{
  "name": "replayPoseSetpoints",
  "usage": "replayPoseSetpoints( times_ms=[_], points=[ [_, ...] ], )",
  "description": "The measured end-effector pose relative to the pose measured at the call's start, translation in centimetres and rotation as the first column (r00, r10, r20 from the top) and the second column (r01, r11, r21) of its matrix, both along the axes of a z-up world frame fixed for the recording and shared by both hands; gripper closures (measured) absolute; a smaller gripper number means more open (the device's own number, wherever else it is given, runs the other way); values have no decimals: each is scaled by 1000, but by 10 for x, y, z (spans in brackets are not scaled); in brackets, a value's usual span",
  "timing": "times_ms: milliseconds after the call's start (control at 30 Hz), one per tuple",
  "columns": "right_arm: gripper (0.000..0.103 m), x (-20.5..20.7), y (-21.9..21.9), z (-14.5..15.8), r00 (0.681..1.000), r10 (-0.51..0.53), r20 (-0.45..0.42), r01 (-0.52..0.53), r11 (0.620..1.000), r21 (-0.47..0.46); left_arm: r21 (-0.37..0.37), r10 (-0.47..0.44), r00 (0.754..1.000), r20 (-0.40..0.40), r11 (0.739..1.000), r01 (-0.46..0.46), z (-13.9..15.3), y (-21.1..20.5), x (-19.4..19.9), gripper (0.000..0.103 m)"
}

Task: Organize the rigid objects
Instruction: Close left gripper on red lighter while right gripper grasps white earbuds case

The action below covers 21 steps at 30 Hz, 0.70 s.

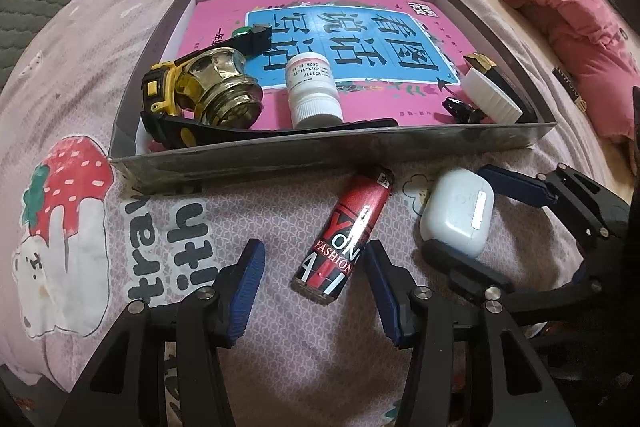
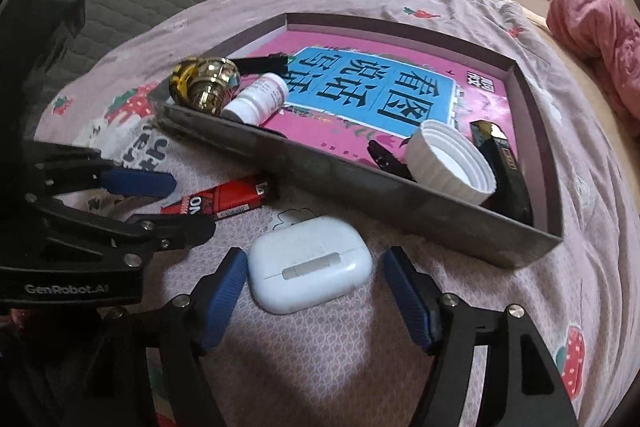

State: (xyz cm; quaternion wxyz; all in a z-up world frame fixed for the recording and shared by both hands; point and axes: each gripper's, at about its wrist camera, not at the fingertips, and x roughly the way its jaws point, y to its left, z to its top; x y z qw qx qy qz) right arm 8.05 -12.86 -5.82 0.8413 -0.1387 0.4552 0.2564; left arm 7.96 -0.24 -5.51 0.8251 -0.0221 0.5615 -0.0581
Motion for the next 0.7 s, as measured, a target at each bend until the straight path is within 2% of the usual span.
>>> replayPoseSetpoints(
  times_ms=[333, 467, 700],
  points=[
    [33, 5, 4, -5, 998, 55, 27, -55, 998, -9, -14, -19, 1000, 9, 1000, 19, -3, -3, 10, 49],
    [41, 5, 6, -5, 997, 79, 26, -79, 997, -2, -22, -42, 999, 14, 999, 42, -5, -5, 15, 49],
    [42, 2, 3, -4, 997, 68, 29, -69, 998, 12, -36, -72, 997, 20, 997, 73, -9, -12, 23, 49]
  ],
)
